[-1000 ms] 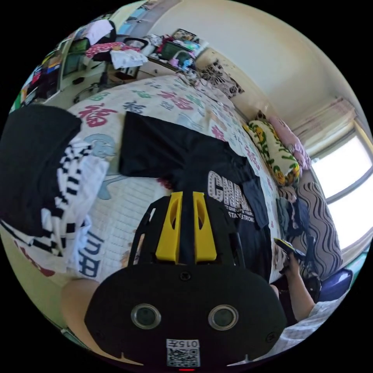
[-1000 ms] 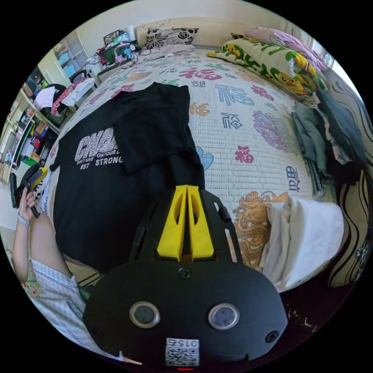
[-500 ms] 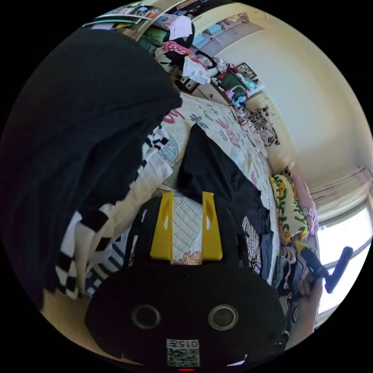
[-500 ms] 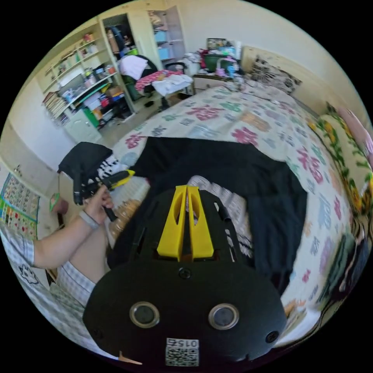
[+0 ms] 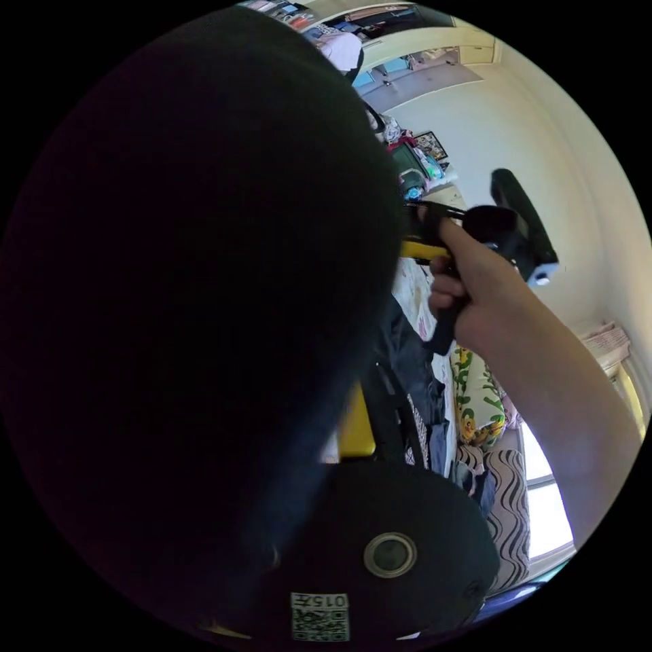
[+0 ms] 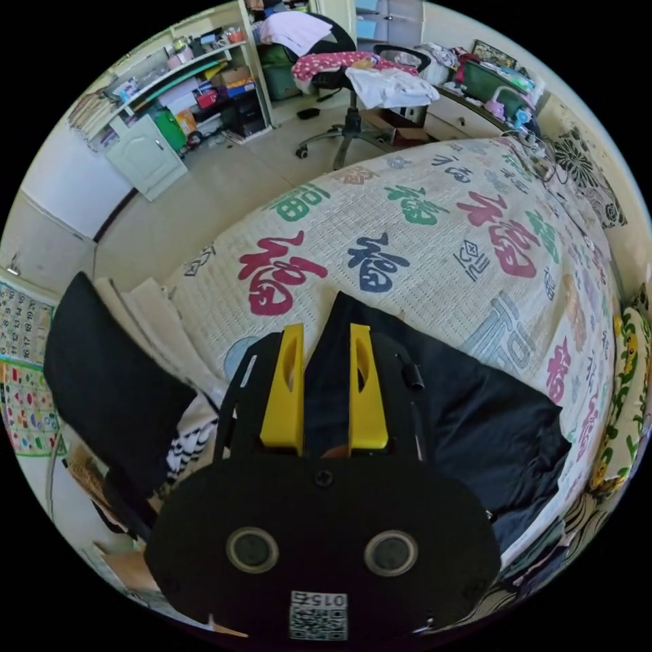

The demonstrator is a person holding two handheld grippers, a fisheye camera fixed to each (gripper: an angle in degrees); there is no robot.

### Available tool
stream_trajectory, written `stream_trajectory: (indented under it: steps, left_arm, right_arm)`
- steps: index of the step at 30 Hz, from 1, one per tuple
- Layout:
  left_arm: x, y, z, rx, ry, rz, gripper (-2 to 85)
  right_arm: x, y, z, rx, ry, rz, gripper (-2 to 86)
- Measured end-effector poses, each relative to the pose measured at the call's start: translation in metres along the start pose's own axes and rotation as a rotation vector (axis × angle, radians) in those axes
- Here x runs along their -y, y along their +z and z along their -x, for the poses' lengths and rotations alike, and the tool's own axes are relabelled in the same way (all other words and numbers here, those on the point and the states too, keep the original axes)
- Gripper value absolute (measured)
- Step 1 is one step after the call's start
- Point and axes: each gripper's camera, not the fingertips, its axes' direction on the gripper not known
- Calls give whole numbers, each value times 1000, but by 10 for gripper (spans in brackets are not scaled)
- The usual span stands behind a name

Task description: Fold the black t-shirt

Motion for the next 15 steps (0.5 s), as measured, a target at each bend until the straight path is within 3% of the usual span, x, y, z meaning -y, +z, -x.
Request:
stream_trajectory:
  steps: [5, 9, 15]
  left_arm:
    - [1, -4, 4, -17, -17, 2, 33]
    - [3, -7, 2, -19, -19, 2, 31]
    - [3, -15, -19, -38, 29, -3, 10]
  right_arm:
    - [30, 36, -7, 36, 75, 101, 97]
    - [33, 42, -17, -44, 76, 101, 33]
    - [19, 13, -60, 125, 107, 32, 1]
